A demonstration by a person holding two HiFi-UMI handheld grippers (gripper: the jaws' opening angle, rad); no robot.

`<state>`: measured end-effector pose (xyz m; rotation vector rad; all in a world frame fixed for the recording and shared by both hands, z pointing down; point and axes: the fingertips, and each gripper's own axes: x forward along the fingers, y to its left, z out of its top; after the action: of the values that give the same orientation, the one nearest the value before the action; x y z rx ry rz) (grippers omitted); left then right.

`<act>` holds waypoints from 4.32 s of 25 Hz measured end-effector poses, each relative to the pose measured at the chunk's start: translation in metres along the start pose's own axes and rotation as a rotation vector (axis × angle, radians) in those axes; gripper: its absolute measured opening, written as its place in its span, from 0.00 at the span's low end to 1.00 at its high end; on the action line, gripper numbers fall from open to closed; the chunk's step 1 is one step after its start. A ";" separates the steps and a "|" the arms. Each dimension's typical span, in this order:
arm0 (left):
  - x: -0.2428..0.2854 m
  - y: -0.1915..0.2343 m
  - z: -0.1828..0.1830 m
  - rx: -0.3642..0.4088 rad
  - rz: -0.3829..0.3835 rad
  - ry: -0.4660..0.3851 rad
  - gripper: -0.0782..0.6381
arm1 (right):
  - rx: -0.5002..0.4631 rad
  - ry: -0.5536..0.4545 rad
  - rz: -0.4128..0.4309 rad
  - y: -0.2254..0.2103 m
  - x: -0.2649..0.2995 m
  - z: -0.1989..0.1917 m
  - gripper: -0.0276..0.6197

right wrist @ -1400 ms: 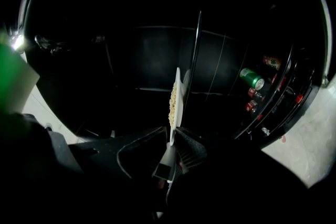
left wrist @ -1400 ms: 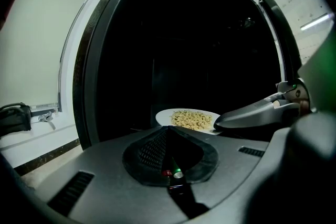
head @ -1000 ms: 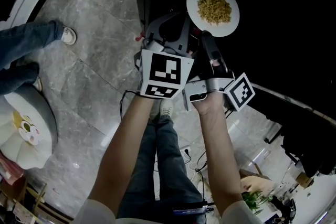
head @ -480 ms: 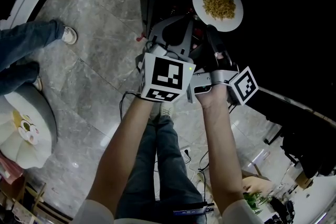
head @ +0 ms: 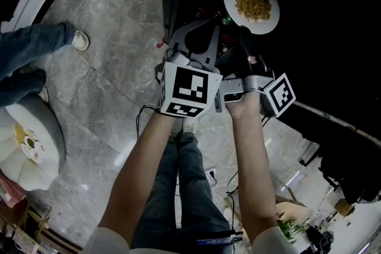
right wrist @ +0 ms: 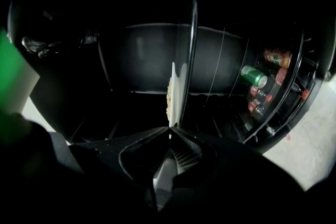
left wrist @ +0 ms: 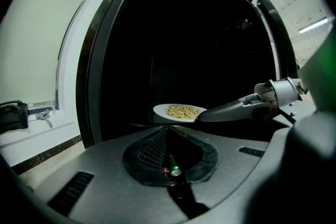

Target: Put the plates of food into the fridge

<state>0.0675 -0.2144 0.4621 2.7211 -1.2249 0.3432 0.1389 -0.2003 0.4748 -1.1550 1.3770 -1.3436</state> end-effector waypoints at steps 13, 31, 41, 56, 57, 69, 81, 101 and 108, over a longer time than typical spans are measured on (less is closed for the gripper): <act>-0.009 0.006 -0.001 -0.002 0.006 0.004 0.12 | 0.066 0.022 0.060 0.005 0.008 -0.007 0.07; -0.011 0.008 0.003 -0.011 0.001 -0.021 0.12 | 0.022 0.038 0.047 0.004 0.010 -0.006 0.08; -0.007 0.010 0.002 -0.020 -0.008 -0.024 0.12 | -0.023 0.072 0.065 0.005 0.008 -0.007 0.08; -0.008 0.009 -0.001 -0.029 -0.005 -0.019 0.12 | -0.022 0.096 0.029 0.000 0.004 -0.010 0.17; -0.009 0.010 -0.001 -0.030 -0.004 -0.017 0.12 | -0.024 0.091 0.021 -0.002 0.003 -0.009 0.12; -0.012 0.005 -0.012 -0.032 -0.001 -0.003 0.12 | -0.023 0.077 0.021 -0.005 0.005 -0.002 0.06; -0.027 0.011 -0.002 -0.024 0.021 -0.036 0.12 | -0.162 0.205 0.105 0.021 -0.005 -0.036 0.06; -0.094 -0.012 0.009 -0.072 0.060 0.018 0.12 | -0.555 0.405 0.113 0.059 -0.072 -0.079 0.06; -0.135 -0.025 0.029 -0.103 0.088 0.044 0.12 | -0.785 0.435 0.127 0.097 -0.107 -0.079 0.06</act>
<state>0.0037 -0.1070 0.3976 2.5655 -1.3149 0.3382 0.0780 -0.0816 0.3790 -1.2599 2.3846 -1.0057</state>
